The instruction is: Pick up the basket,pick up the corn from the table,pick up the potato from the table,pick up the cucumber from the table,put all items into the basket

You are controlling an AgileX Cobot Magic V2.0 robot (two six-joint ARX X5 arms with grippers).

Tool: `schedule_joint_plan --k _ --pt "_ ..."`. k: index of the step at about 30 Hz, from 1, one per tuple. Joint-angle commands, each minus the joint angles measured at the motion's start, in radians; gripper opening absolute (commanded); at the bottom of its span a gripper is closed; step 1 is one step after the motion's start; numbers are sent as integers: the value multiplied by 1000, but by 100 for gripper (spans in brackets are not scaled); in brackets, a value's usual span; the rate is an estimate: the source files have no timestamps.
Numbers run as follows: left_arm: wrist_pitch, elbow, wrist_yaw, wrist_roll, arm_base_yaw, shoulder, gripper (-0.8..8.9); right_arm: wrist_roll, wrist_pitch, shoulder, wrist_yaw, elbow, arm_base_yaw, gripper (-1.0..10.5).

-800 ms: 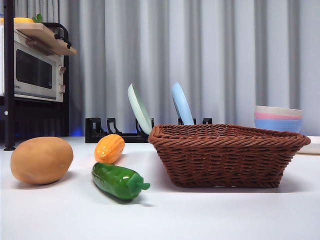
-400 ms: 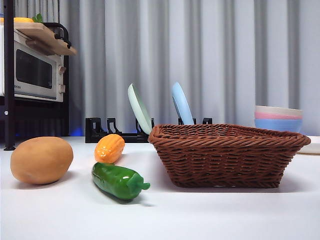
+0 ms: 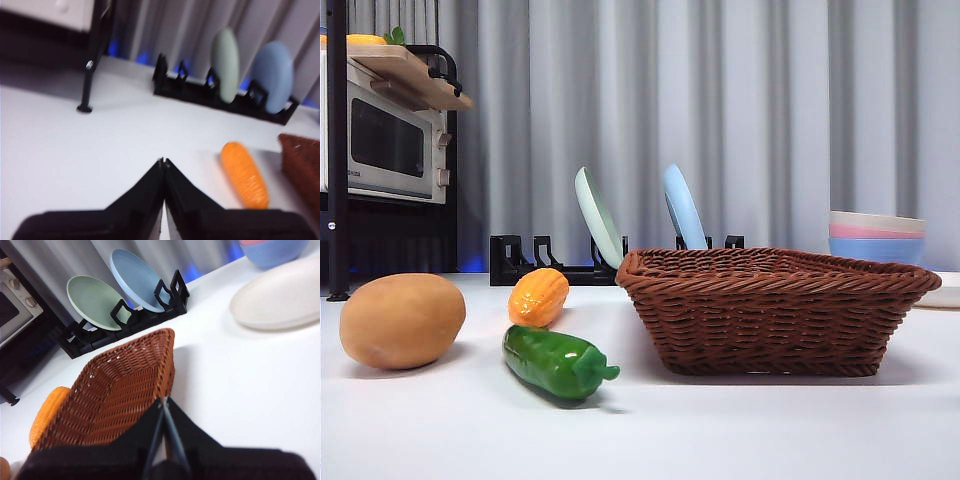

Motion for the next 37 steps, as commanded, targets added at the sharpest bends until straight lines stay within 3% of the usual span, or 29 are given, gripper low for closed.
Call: schedule_joint_plan --k 1,10,19,27,28,32,37 --pt "-10 64 23 -1 2 68 -8 -49 6 85 3 68 -3 -10" --pt "-74 315 200 89 2 384 -8 -156 -33 416 -5 343 -3 -10" --pt "-279 552 375 196 0 681 -4 -293 -291 740 -13 635 -3 -2" --pt "-316 600 372 232 -5 781 10 -358 -370 900 -231 716 -3 30" --pt "-316 600 372 231 -6 783 41 -366 -369 908 -240 716 -3 81" --pt "-307 600 370 226 -6 784 341 -366 -352 933 -240 716 -3 380" --pt "-301 600 372 203 -6 784 355 -368 -346 986 -234 738 -3 397"
